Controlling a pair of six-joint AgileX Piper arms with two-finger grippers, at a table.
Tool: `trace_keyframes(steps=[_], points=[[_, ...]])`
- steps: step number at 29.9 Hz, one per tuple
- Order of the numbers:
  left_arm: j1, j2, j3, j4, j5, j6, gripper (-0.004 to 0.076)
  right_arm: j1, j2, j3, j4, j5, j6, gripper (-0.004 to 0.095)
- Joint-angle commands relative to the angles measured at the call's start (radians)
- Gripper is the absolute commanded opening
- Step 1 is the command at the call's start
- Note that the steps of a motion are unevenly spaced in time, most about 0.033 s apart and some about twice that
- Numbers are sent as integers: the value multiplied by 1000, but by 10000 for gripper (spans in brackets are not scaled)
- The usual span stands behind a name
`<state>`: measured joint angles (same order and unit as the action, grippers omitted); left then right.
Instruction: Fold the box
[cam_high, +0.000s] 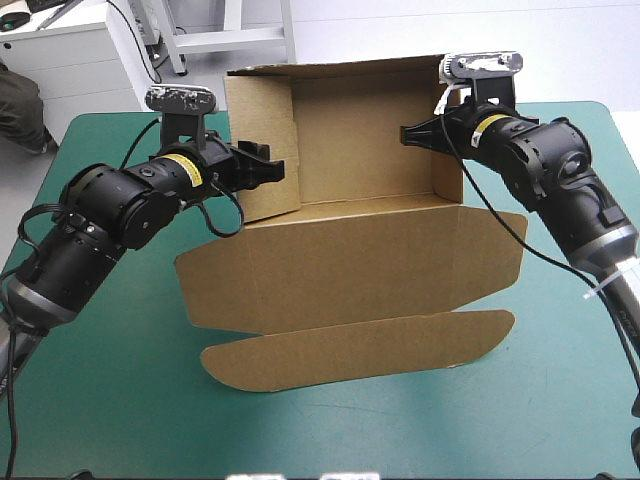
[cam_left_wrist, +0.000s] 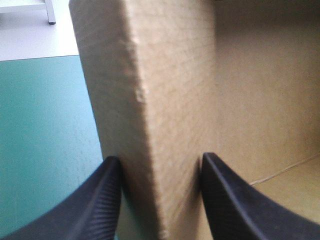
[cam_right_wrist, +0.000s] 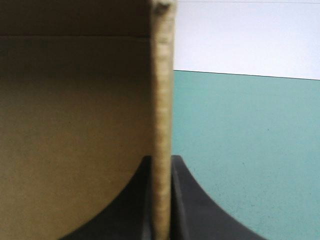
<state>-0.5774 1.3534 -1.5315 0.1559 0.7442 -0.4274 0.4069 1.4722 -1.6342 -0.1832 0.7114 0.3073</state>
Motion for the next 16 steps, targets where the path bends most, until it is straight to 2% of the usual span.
trace_keyframes(steps=[1, 9, 11, 15, 16], points=[[-5, -5, -32, 3, -73, -18, 247, -2, -32, -34, 19, -72, 14, -13], [-5, 56, -32, -13, -65, -18, 201, -2, -32, -34, 52, -61, 7, -14], [-5, 66, -32, -14, -65, -19, 152, -2, -32, -34, 66, -53, -9, -14], [-3, 83, -32, -20, -61, -17, -8, -2, -32, -34, 115, -6, -83, -14], [-3, 85, -32, -20, -56, -17, -1, -2, -32, -34, 123, 11, -100, -14]])
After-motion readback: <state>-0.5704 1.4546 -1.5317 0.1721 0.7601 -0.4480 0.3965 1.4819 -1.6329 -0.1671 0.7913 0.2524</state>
